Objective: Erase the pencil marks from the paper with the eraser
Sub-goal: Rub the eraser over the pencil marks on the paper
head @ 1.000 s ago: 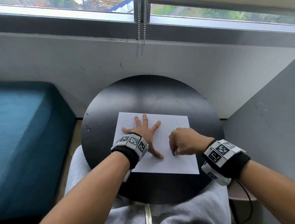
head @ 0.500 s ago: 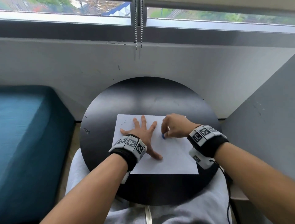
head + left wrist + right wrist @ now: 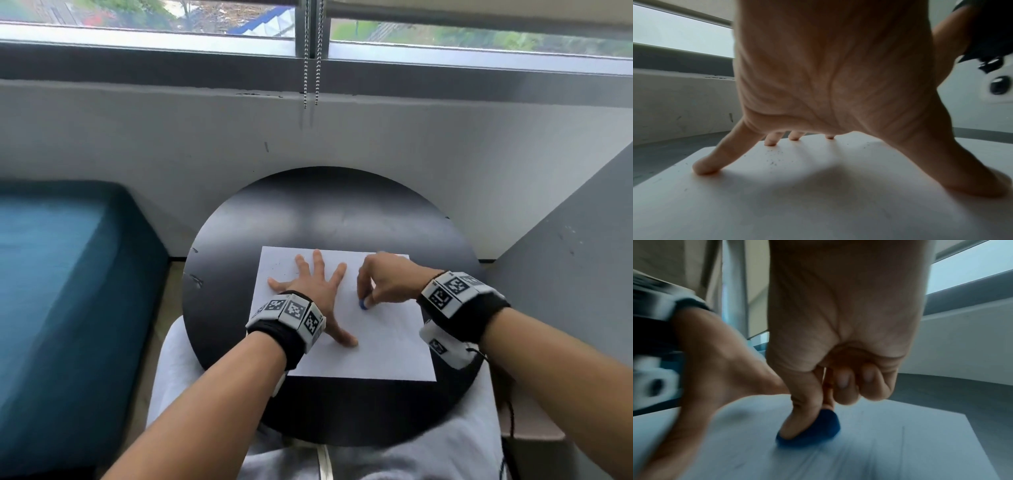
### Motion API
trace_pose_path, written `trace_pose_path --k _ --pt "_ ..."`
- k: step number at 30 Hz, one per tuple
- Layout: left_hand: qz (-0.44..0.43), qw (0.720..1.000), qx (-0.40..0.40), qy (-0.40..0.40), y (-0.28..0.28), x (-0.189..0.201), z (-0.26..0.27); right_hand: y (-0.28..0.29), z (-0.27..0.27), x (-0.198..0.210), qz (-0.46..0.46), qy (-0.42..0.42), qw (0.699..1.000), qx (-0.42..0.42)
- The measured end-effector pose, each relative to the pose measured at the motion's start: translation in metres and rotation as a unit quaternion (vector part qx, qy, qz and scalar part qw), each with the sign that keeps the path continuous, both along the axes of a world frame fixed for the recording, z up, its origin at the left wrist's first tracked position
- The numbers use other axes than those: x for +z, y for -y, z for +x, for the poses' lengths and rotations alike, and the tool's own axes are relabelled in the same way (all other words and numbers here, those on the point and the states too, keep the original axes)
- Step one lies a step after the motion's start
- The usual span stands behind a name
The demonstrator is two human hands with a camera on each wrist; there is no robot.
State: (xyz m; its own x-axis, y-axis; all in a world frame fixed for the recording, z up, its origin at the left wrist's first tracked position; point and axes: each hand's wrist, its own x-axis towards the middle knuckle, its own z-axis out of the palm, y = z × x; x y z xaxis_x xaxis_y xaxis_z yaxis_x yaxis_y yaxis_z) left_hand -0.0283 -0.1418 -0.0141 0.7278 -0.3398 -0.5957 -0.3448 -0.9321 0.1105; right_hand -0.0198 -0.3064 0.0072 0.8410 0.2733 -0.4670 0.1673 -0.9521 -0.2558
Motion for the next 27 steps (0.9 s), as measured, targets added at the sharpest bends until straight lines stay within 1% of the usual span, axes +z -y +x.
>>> trace_pose_path --k 3,5,7,10,12,14,17,18,20,24,27 --pt "-0.003 1.000 0.000 0.000 -0.002 -0.001 0.001 -0.003 0.025 -0.001 0.032 0.052 0.997 -0.054" --pt "-0.003 1.000 0.000 0.000 -0.002 -0.001 0.001 -0.003 0.028 -0.003 0.045 0.069 0.994 -0.066" --pt "-0.001 1.000 -0.001 -0.001 -0.001 -0.002 0.001 -0.003 0.015 -0.004 0.045 0.056 0.996 -0.053" --pt "0.004 1.000 0.000 0.000 0.000 -0.001 0.001 -0.002 -0.014 -0.002 0.037 0.025 0.999 -0.010" --pt "0.008 1.000 -0.002 -0.001 0.000 -0.001 0.001 0.002 -0.032 -0.002 0.050 0.009 0.999 -0.009" --pt "0.009 1.000 -0.005 0.000 0.000 -0.001 0.001 0.012 -0.049 -0.007 0.066 0.018 0.997 -0.040" --pt "0.007 1.000 -0.007 -0.005 -0.001 0.000 0.001 0.029 -0.074 -0.014 0.117 0.080 0.981 -0.132" --pt "0.004 1.000 -0.006 -0.006 -0.001 0.000 0.001 0.034 -0.082 -0.016 0.122 0.095 0.977 -0.149" --pt "-0.001 1.000 -0.006 -0.005 -0.002 0.001 0.001 0.039 -0.095 -0.020 0.096 0.114 0.978 -0.145" --pt "-0.006 1.000 -0.012 -0.001 -0.006 0.000 0.000 0.036 -0.111 -0.032 0.006 0.172 0.981 -0.088" --pt "-0.005 1.000 -0.018 0.009 -0.010 -0.005 -0.002 0.036 -0.117 -0.034 0.023 0.177 0.978 -0.109"
